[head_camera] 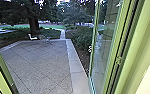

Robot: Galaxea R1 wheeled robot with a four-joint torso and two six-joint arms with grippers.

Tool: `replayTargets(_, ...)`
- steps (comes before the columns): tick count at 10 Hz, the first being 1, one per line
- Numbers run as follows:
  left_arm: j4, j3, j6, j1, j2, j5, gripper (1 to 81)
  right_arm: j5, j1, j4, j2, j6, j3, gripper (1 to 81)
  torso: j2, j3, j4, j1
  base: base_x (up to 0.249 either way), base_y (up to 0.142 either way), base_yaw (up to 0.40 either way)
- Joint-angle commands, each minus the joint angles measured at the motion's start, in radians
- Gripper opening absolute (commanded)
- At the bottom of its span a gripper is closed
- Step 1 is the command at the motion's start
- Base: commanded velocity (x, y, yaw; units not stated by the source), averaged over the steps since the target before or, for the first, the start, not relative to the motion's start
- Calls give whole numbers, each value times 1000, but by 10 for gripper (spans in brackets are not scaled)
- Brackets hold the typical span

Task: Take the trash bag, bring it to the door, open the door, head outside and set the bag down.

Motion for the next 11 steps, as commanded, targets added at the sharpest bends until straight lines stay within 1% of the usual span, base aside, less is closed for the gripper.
replayTargets(1,-7,5,0,-44,5,79,10,-67,37,-4,-1,-2,-3,811,0,0,0,0,0,0,0)
replayTargets(4,-12,5,0,-44,6,77,10,-67,37,-4,-1,-2,-3,811,0,0,0,0,0,0,0)
replayTargets(5,-12,5,0,-44,6,77,10,-67,37,-4,1,-2,-3,811,0,0,0,0,74,0,0)
replayTargets(11,-12,5,0,-44,6,77,10,-67,36,-6,-1,-2,-9,811,-1,1,0,-2,129,0,0)
